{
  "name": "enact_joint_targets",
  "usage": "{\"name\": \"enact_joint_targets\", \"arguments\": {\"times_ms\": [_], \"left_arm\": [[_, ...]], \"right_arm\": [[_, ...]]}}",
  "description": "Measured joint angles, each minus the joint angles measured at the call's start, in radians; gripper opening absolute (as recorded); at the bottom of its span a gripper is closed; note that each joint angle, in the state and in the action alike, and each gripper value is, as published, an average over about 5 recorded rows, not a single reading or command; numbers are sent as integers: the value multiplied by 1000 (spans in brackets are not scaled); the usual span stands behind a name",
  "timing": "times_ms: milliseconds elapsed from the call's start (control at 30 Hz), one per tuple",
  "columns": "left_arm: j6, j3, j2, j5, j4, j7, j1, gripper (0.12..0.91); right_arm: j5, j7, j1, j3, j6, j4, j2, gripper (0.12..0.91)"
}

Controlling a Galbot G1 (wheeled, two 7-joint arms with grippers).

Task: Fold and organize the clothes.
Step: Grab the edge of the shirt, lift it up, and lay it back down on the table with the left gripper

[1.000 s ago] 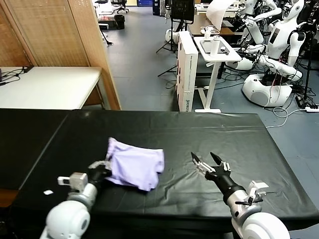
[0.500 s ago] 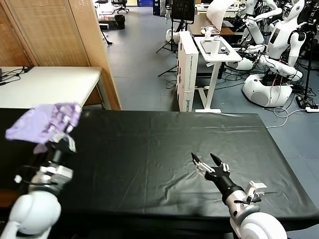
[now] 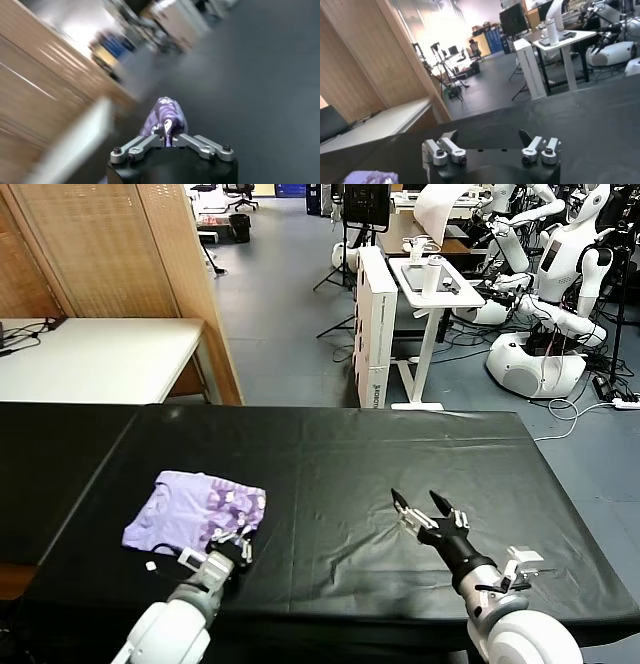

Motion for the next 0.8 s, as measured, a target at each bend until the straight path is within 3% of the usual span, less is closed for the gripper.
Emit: {"name": "enact_joint_targets", "arguments": {"times_ms": [133,267,800], "left_arm": [[-41,21,-18,-90,19,-9,-41,180],[-75,44,-41,-119,45,-12,-86,180],[-115,194,-180,-129,181,-24,-226,180]], "right_arm": [[-1,1,4,-8,-2,-4,2,907],[-4,2,-3,-14,-3,-3,6,907],[-56,3,-100,36,-22,43,14,907]]}}
